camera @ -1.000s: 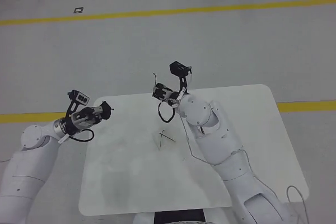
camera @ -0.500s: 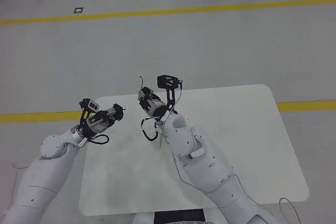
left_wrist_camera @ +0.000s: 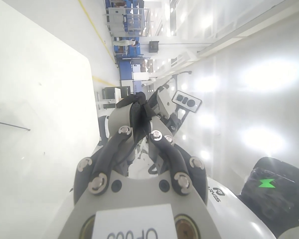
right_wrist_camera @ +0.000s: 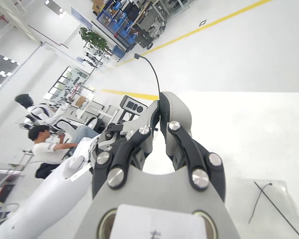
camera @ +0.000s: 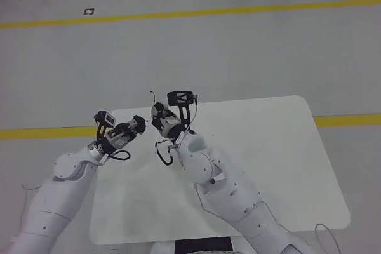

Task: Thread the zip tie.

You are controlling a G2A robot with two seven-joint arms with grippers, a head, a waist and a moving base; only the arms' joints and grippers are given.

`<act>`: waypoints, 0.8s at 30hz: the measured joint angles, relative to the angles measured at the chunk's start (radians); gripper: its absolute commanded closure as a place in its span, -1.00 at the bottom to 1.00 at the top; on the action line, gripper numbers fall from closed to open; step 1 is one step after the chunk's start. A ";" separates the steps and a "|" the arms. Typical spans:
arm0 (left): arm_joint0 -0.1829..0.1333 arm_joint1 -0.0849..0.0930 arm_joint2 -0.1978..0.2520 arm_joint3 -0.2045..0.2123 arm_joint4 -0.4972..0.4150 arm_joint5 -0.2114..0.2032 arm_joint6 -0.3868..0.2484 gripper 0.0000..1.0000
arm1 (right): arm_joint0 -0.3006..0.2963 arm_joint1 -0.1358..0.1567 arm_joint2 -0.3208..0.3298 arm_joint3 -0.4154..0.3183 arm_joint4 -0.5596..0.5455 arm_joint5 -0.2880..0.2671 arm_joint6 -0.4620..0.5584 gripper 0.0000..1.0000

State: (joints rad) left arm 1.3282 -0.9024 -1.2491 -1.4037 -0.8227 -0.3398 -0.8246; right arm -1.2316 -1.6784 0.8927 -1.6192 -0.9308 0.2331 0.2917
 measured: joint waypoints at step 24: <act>-0.003 -0.022 0.017 -0.052 0.054 0.032 0.097 1.00 | -0.095 0.027 0.036 -0.088 -0.153 -0.023 -0.054 1.00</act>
State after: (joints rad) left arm 1.3257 -0.9244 -1.2319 -1.4558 -0.7689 -0.3077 -0.7280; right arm -1.3263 -1.6511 0.9288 -1.7074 -1.0837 0.2105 0.2381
